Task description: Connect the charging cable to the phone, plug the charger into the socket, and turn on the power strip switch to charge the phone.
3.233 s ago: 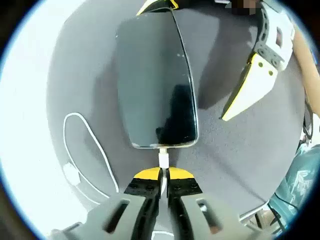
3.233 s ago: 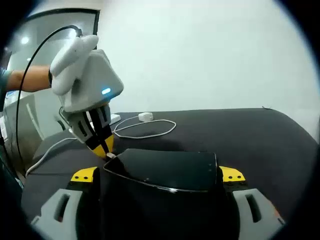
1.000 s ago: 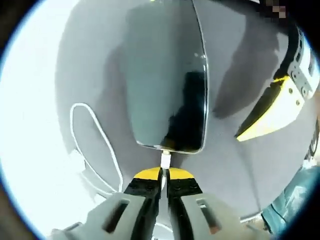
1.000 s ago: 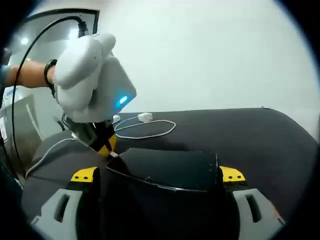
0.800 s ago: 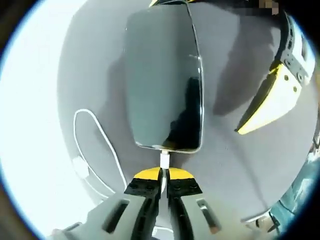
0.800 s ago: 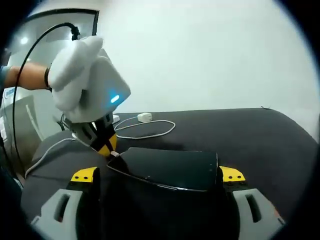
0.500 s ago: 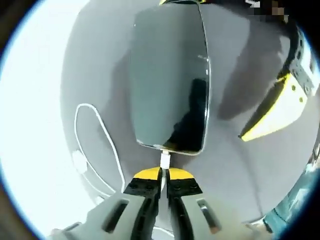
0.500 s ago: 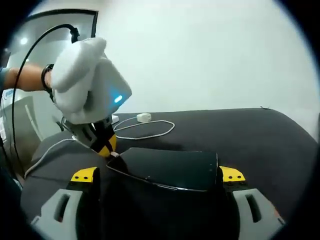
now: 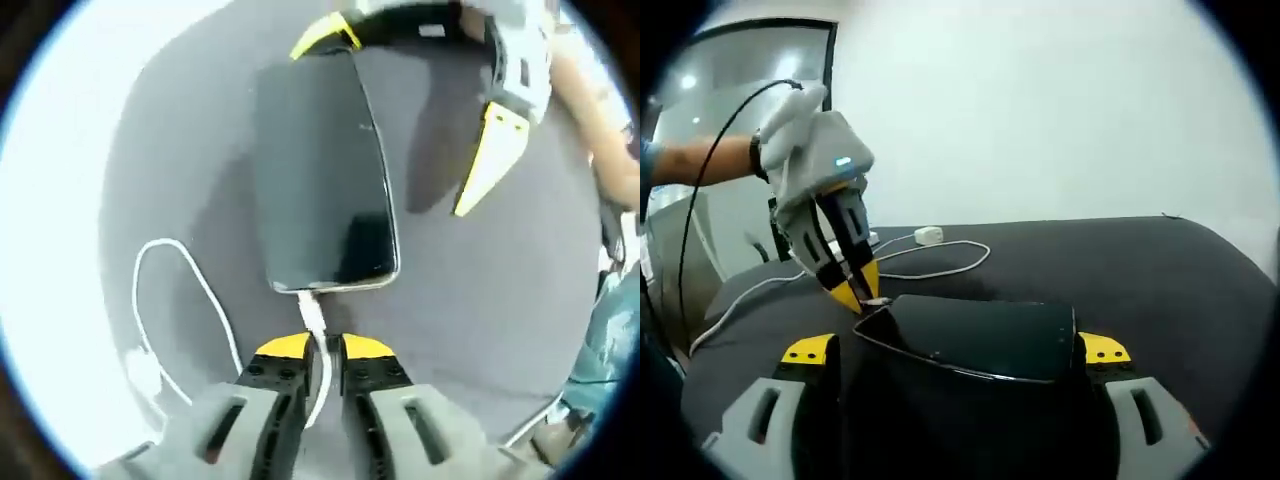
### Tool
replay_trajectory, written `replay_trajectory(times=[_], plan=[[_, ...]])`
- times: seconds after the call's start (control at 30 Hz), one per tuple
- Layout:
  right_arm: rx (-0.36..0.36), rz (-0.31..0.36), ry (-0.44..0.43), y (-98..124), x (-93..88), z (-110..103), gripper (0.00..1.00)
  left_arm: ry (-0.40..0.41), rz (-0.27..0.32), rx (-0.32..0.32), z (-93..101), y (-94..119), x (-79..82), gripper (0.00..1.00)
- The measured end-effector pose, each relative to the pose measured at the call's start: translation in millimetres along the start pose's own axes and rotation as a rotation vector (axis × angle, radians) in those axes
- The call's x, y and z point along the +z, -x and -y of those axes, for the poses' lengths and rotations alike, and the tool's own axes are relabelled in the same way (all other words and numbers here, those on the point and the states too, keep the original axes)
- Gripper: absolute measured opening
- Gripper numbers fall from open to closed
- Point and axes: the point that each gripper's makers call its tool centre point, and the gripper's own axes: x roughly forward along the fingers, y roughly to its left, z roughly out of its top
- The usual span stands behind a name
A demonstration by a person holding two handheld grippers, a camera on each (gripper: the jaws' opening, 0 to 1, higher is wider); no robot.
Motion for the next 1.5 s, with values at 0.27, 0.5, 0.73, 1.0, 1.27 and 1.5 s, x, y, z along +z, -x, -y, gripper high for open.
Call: replay_trajectory(times=[0.27, 0.5, 0.73, 1.0, 1.27, 1.5], plan=[[0.001, -0.001, 0.004, 0.0, 0.4, 1.1, 0.93, 0.222, 0.327, -0.122, 1.1, 1.9, -2.9, 0.08], [-0.001, 0.0, 0.002, -0.5, 1.0, 2.5, 0.92, 0.344, 0.442, -0.162, -5.7, 1.3, -4.4, 0.0], [-0.004, 0.0, 0.008, 0.9, -0.7, -4.1, 0.92, 0.242, 0.428, -0.149, 1.2, 5.6, -6.2, 0.0], [0.001, 0.008, -0.008, 2.2, -2.3, -12.5, 0.92, 0.171, 0.286, -0.188, 2.8, 1.7, -8.0, 0.0], [0.001, 0.007, -0.008, 0.7, -2.8, -9.8, 0.92, 0.148, 0.205, -0.19, 7.6, -0.5, -7.9, 0.0], [0.0, 0.007, -0.005, -0.3, -3.0, -9.4, 0.92, 0.119, 0.15, -0.172, 9.4, -1.7, -8.1, 0.0]])
